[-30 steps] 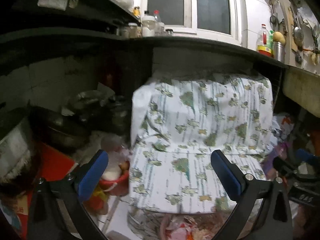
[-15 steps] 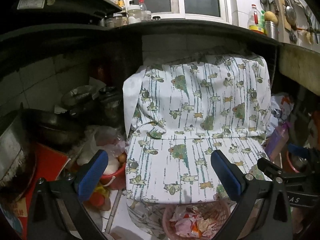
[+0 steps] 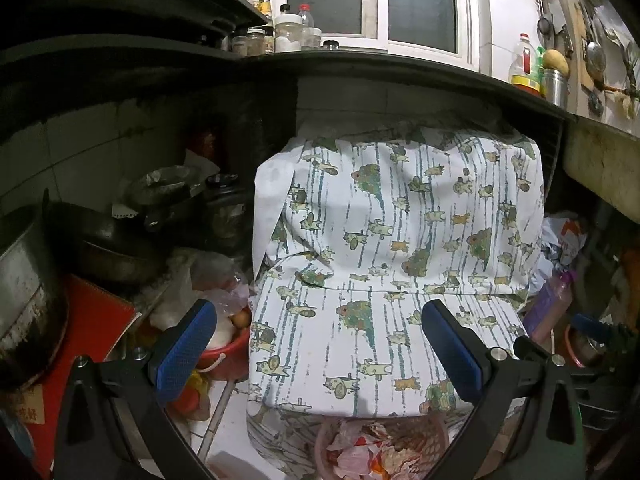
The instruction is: Collect trash
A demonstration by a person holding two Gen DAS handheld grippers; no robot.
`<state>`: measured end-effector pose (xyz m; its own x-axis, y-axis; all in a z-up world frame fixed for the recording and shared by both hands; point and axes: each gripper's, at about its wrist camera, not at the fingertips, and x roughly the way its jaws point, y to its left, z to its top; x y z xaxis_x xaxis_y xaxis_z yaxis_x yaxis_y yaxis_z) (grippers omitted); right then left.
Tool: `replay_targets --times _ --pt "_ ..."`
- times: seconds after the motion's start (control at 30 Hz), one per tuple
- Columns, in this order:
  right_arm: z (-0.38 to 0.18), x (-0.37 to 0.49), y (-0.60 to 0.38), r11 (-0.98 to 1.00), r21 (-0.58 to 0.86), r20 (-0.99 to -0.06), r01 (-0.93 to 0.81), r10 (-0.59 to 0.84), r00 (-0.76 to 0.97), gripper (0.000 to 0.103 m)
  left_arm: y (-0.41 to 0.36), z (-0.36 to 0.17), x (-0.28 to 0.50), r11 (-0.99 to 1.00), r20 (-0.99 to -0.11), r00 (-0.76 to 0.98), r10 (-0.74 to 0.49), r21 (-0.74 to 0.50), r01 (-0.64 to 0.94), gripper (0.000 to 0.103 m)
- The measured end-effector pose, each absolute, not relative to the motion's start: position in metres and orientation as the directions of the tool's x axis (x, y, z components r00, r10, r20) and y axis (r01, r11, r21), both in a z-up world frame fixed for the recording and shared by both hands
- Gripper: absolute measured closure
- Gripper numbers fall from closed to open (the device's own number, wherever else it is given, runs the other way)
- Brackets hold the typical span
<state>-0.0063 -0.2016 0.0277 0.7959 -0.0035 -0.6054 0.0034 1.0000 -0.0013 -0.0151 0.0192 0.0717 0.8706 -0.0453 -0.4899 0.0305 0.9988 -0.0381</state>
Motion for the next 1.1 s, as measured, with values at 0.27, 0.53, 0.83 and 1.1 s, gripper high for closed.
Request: replay_targets --times 0.27,0.53,0.83,1.1 --pt "0.0277 -0.0081 -0.2025 1.000 0.000 -0.599 0.015 -0.012 0.801 0.001 0.0180 0.0724 -0.0179 0.999 -0.482 0.875 -0.038 -0.031 0.026 0.000" --pt "0.0291 -0.0090 -0.2031 1.000 -0.020 -0.592 0.006 -0.017 0.806 0.001 0.0233 0.0757 -0.0180 0.999 -0.460 0.888 -0.033 -0.023 0.025 0.000" --pt "0.0316 -0.0092 -0.2014 1.000 -0.023 -0.586 -0.003 -0.011 0.811 0.001 0.0240 0.0789 -0.0196 0.999 -0.444 0.895 -0.037 -0.025 0.029 0.000" --pt "0.0310 -0.0096 -0.2026 1.000 -0.022 -0.586 -0.006 -0.008 0.810 0.001 0.0219 0.0803 -0.0213 0.999 -0.435 0.900 -0.039 -0.016 0.036 0.000"
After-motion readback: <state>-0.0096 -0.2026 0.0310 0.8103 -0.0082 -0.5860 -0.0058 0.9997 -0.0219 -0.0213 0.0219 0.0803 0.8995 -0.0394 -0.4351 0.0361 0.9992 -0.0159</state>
